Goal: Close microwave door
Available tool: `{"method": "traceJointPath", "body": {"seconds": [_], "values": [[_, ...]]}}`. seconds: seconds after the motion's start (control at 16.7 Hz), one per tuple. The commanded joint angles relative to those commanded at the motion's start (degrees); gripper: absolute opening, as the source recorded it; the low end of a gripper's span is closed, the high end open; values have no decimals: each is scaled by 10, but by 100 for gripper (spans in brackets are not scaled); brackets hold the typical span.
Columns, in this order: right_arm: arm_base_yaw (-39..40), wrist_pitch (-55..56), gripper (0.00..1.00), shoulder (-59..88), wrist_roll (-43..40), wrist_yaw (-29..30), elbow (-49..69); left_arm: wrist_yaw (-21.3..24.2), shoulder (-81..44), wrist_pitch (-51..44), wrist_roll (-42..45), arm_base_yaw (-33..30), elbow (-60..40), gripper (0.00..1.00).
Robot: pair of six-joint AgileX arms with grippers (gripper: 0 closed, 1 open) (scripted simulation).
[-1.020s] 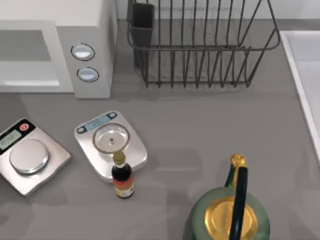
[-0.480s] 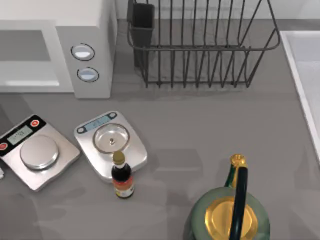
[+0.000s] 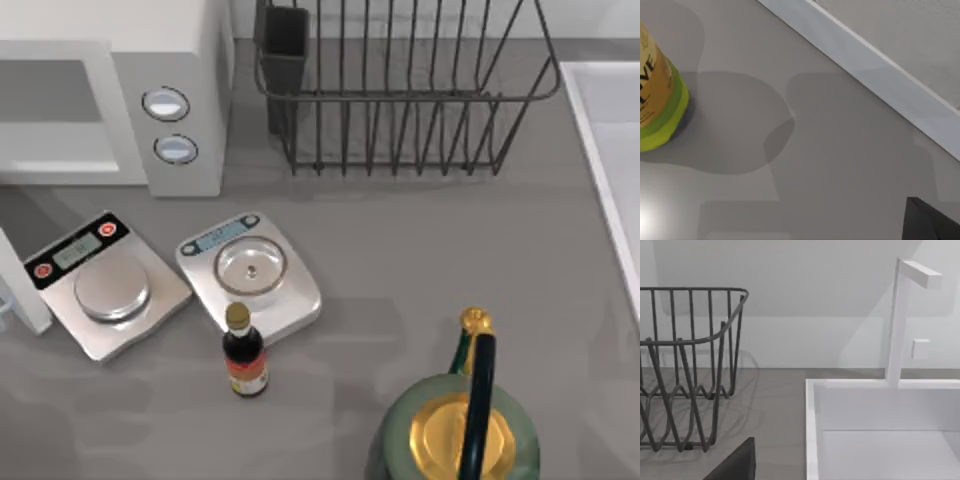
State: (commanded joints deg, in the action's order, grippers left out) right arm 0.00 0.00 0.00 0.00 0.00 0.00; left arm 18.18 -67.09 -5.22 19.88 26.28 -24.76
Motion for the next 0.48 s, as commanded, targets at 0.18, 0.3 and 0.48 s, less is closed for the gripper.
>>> {"method": "traceJointPath", "body": {"seconds": [0.18, 0.3, 0.48], "values": [[0, 0, 100, 0, 0, 0, 0, -41, 11, 0, -42, -56, 7, 0], [0, 0, 100, 0, 0, 0, 0, -81, 23, -1, -83, -117, 14, 0], [0, 0, 100, 0, 0, 0, 0, -146, 47, -1, -150, -219, 27, 0]]}}
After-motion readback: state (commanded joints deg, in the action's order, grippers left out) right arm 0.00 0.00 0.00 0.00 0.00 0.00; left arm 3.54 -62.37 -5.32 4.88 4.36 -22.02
